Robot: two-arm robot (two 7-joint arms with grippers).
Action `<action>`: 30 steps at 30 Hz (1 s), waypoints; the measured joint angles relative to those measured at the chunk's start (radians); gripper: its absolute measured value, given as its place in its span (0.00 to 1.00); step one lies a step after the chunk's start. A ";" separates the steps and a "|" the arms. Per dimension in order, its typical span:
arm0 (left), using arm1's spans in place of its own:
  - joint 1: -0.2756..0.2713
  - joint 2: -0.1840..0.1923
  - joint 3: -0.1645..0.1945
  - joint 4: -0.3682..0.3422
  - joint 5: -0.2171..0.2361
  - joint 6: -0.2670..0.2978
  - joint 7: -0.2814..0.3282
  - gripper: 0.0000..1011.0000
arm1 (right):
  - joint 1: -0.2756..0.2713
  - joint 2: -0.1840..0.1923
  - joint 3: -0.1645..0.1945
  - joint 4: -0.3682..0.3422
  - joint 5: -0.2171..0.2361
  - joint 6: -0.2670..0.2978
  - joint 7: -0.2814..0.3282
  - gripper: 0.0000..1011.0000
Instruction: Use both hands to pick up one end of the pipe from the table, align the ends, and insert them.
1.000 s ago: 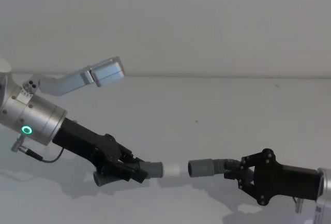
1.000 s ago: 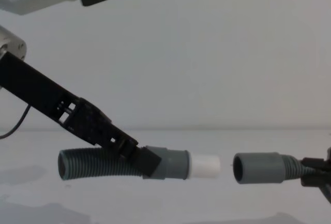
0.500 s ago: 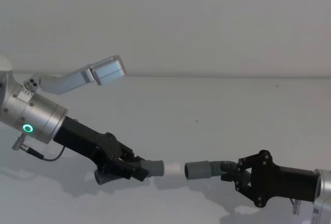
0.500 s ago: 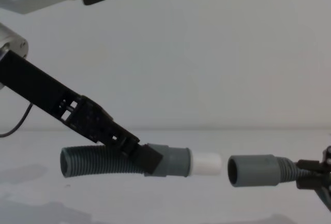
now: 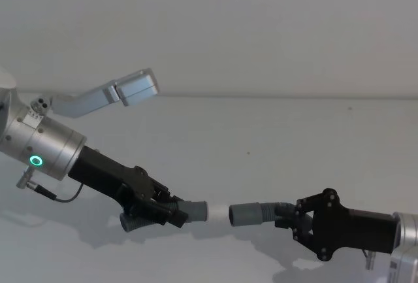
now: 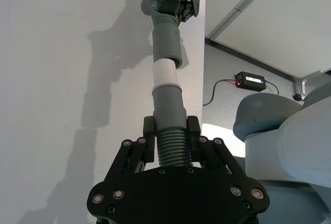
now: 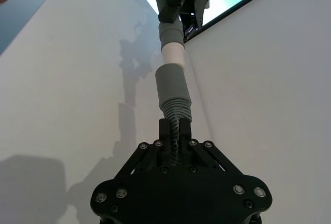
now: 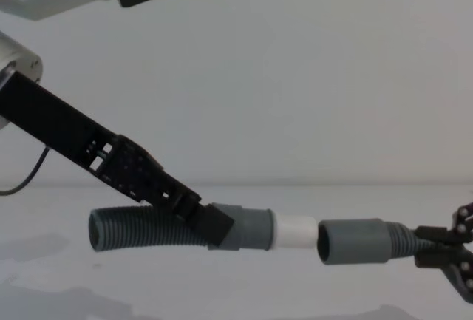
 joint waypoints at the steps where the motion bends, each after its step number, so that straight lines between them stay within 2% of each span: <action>1: 0.000 0.000 0.001 0.000 -0.001 0.000 0.000 0.34 | 0.001 0.000 0.000 0.000 0.000 0.001 -0.001 0.08; 14: -0.011 0.008 0.016 -0.005 -0.003 0.006 0.002 0.34 | 0.008 -0.003 -0.002 -0.006 0.002 0.015 -0.004 0.08; 30: -0.010 0.016 0.017 -0.019 -0.018 0.006 0.023 0.34 | 0.006 0.001 -0.010 -0.013 0.006 0.016 0.003 0.08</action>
